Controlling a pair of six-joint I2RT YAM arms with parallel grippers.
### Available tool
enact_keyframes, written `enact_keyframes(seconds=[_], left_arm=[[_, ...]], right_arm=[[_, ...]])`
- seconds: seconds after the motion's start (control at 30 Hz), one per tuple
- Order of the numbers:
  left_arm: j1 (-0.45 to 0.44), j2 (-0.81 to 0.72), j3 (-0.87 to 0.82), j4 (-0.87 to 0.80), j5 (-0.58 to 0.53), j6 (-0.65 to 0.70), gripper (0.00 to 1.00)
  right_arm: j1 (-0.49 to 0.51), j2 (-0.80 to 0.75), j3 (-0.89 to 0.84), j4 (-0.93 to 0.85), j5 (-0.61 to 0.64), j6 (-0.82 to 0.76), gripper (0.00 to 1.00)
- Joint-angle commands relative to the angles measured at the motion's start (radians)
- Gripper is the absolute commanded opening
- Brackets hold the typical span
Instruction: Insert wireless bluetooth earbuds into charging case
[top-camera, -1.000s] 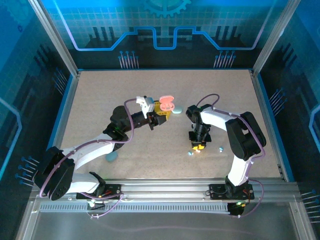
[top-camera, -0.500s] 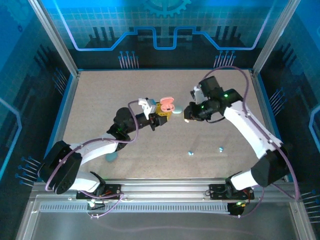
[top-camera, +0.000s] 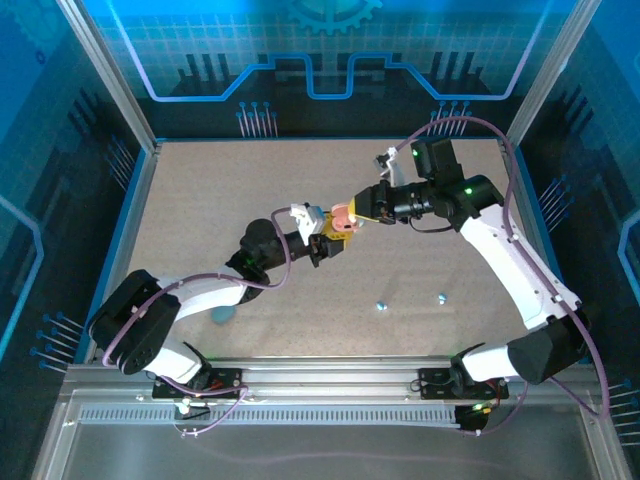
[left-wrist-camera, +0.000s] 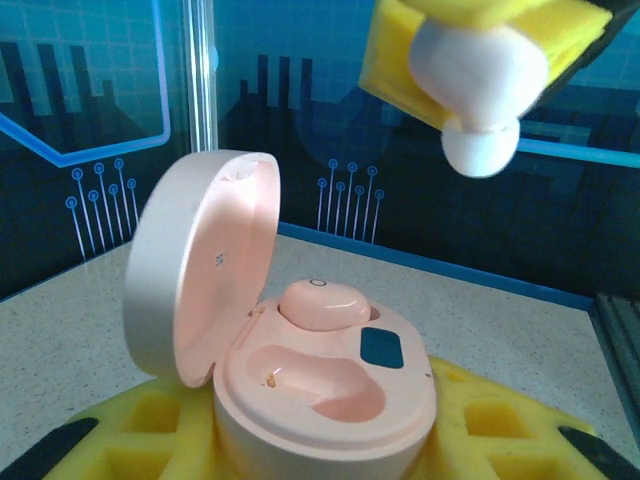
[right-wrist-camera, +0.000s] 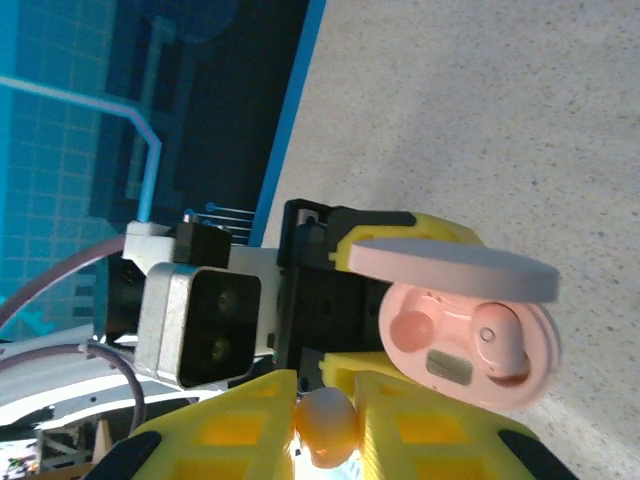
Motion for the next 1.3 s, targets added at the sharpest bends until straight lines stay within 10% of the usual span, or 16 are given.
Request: enact_keyframes(seconds=[0.0,1.27], left_arm=[[-0.012,0.011,0.044,0.049,-0.010,0.026,0.33],[-0.032,0.023,0.065,0.096,-0.036,0.014,0.33]], right_arm=[[-0.012,0.016,-0.028,0.089,-0.064,0.064,0.23],[0.065,0.114,0.027,-0.061,0.143,-0.030,0.25]])
